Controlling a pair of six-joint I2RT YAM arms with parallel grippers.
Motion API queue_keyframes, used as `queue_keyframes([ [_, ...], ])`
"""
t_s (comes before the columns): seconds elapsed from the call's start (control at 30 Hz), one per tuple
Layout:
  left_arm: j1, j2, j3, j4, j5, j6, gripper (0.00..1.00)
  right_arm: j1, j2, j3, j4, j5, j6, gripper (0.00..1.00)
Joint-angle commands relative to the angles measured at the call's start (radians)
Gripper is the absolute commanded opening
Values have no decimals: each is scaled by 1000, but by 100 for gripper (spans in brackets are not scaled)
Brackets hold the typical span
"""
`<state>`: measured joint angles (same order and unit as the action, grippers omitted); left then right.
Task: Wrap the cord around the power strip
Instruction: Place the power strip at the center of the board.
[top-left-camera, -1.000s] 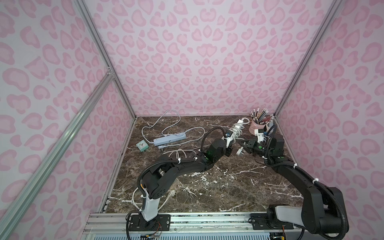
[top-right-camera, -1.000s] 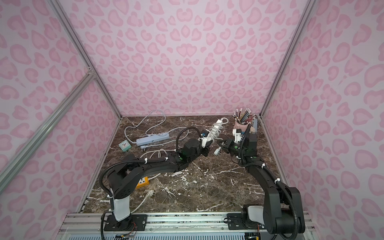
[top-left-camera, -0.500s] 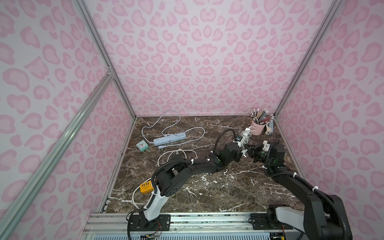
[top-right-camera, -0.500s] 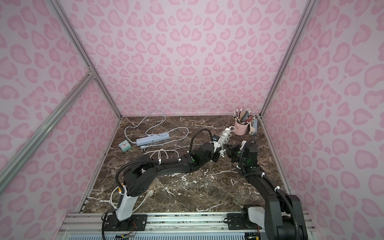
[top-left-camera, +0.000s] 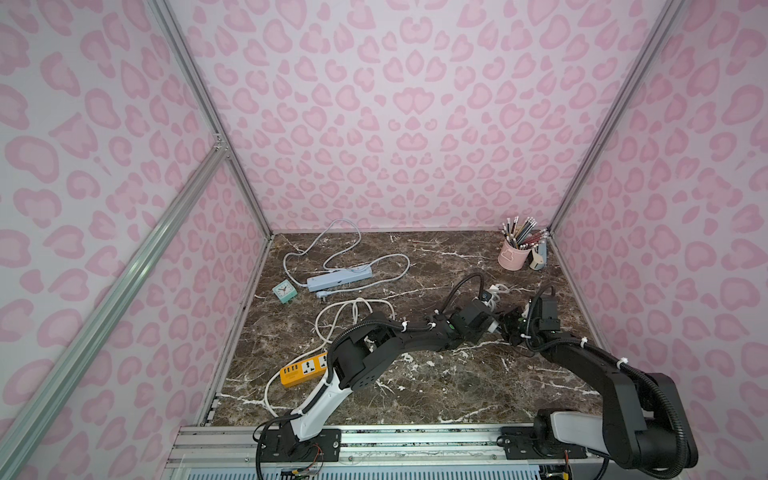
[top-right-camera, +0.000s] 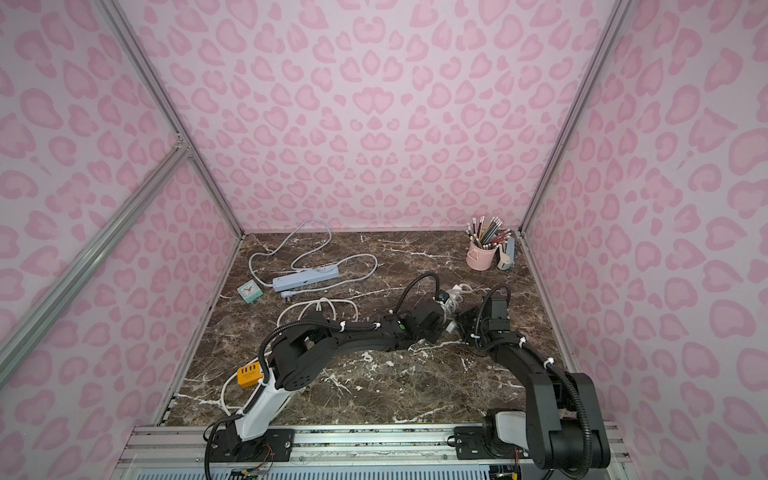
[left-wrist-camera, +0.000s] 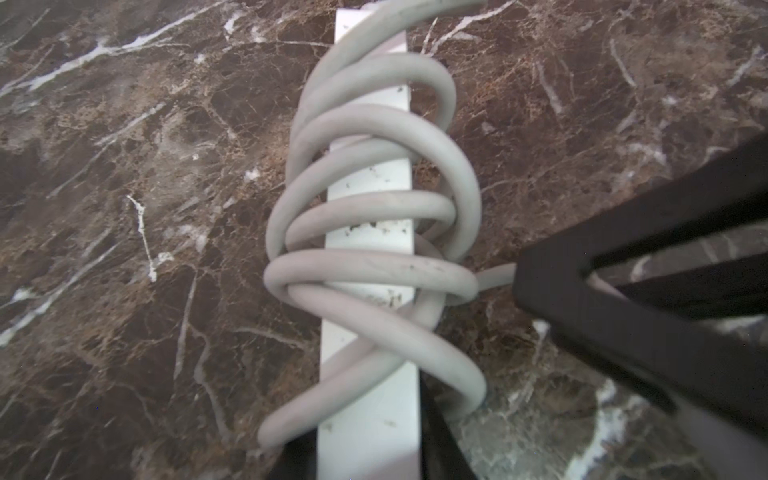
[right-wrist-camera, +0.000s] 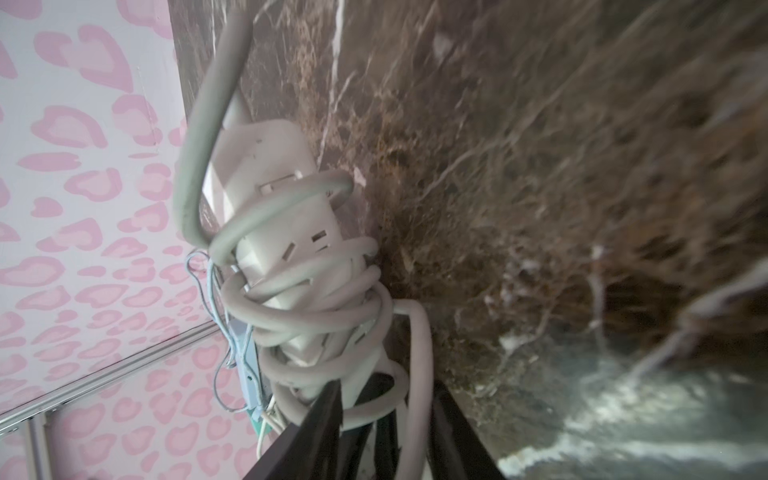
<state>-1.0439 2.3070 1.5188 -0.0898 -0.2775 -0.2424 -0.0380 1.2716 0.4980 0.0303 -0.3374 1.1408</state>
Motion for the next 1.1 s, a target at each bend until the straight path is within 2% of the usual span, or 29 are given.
queue_keyframes([
  [0.0, 2, 22, -5, -125, -34, 3, 3, -50, -32, 34, -140, 31, -145, 47],
  [0.1, 0, 28, -2, -125, -31, 3, 3, -82, -54, 101, -237, 80, -245, 57],
  [0.23, -7, 42, 16, -135, -27, 7, 4, -84, -8, 208, -311, 129, -338, 79],
  [0.37, -12, 49, 26, -148, -36, 11, 5, -72, 39, 269, -310, 154, -359, 84],
  [0.53, -16, 54, 31, -157, -43, 7, 7, 26, 101, 313, -226, 183, -265, 84],
  [0.77, -18, 46, 38, -160, -43, 17, 15, 119, 289, 360, -126, 218, -197, 83],
  [0.97, -18, 18, 45, -162, -25, 24, 24, 122, 385, 360, -83, 192, -234, 70],
  [1.07, -18, -5, 51, -163, -20, 40, 30, 117, 412, 358, -70, 173, -278, 57],
])
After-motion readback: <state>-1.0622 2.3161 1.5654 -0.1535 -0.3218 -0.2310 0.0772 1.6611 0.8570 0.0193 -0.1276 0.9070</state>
